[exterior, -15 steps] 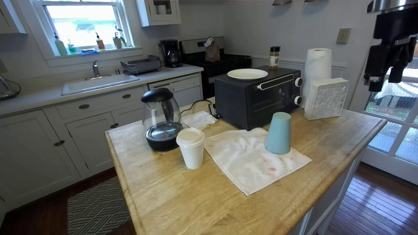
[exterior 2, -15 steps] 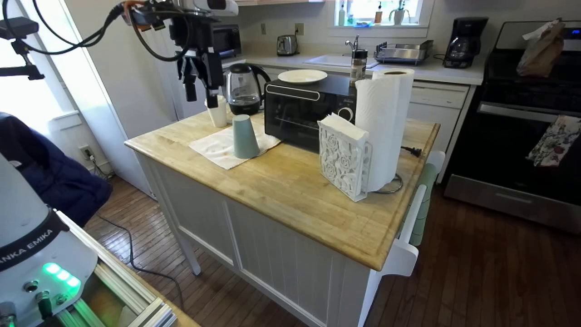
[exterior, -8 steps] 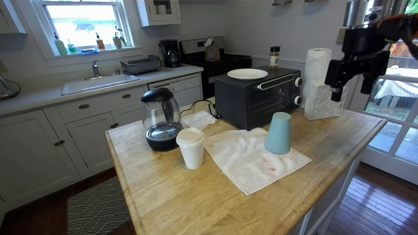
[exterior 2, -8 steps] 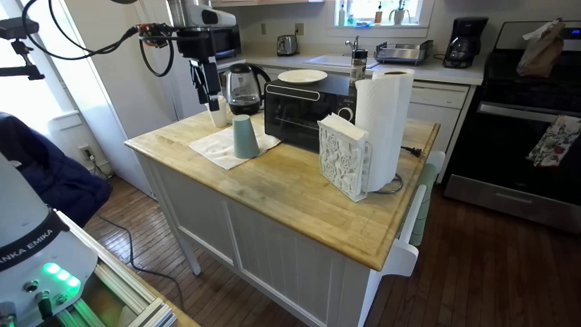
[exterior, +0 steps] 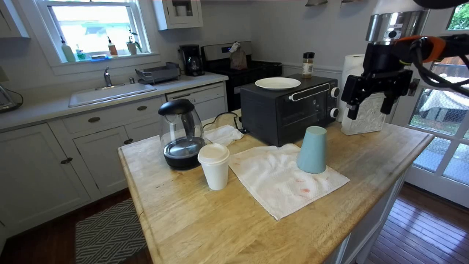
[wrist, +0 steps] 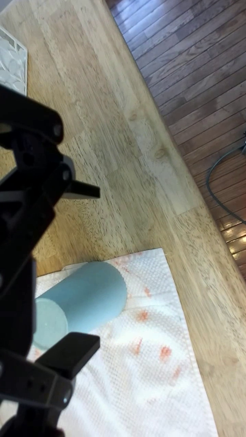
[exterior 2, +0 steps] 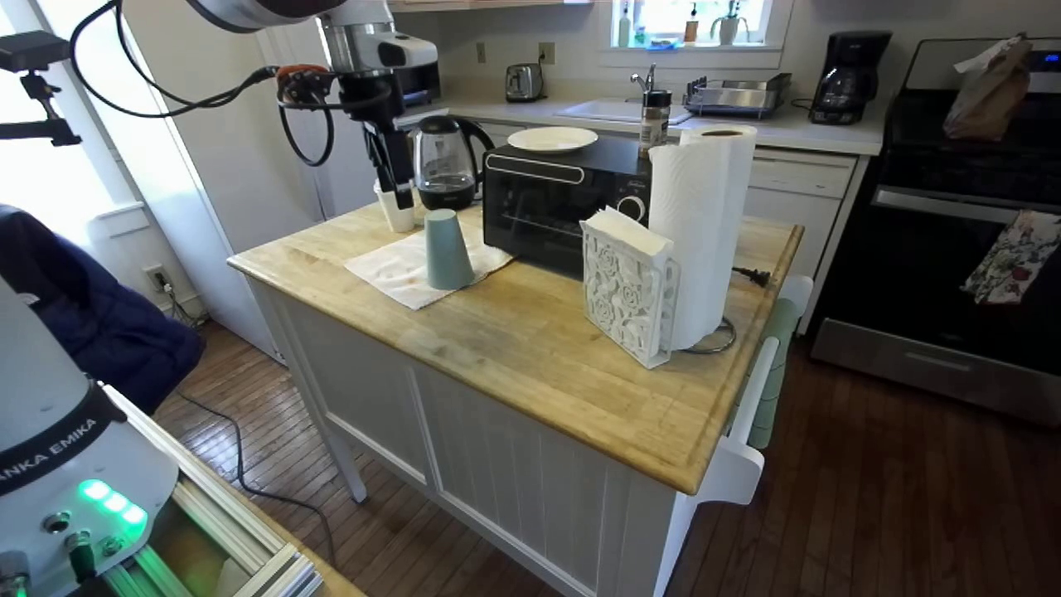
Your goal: Flip the blue cup over
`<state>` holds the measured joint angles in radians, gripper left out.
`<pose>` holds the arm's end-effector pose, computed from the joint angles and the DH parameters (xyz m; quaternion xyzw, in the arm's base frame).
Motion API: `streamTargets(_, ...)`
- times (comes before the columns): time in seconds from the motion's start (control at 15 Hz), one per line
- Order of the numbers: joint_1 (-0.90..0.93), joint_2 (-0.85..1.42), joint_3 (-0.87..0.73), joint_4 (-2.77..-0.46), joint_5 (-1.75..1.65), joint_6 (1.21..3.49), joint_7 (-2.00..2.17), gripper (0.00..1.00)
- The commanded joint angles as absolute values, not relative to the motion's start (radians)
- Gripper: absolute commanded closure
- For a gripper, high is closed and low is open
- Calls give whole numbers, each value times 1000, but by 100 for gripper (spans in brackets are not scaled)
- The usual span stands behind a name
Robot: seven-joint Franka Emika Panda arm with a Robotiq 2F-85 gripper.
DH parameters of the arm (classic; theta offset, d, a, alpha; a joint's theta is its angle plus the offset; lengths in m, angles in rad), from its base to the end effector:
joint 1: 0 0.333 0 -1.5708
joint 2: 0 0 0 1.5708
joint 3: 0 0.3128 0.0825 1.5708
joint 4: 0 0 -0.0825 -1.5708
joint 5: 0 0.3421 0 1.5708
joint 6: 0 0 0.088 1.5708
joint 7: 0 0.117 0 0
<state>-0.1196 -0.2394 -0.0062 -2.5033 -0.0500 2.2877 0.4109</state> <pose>0.4092 -0.0533 0.3865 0.9682 -0.2493 0.0144 0.0164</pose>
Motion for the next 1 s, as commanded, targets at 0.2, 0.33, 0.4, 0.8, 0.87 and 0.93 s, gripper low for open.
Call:
streamTargets(0.2, -117, -188, -8, -2482, -51, 2331, 401, 0)
streamTargets(0.33, -111, -170, -11, -2480, -38, 2381, 384, 0)
streamTargets(0.4, -112, -157, -11, -2478, -39, 2415, 394, 0)
streamTargets(0.8, -95, -62, -23, -2431, 53, 2507, 379, 0)
streamTargets(0.87, -92, -49, -24, -2418, 76, 2501, 370, 0)
streamTargets(0.93, -90, -36, -24, -2407, 90, 2501, 368, 0)
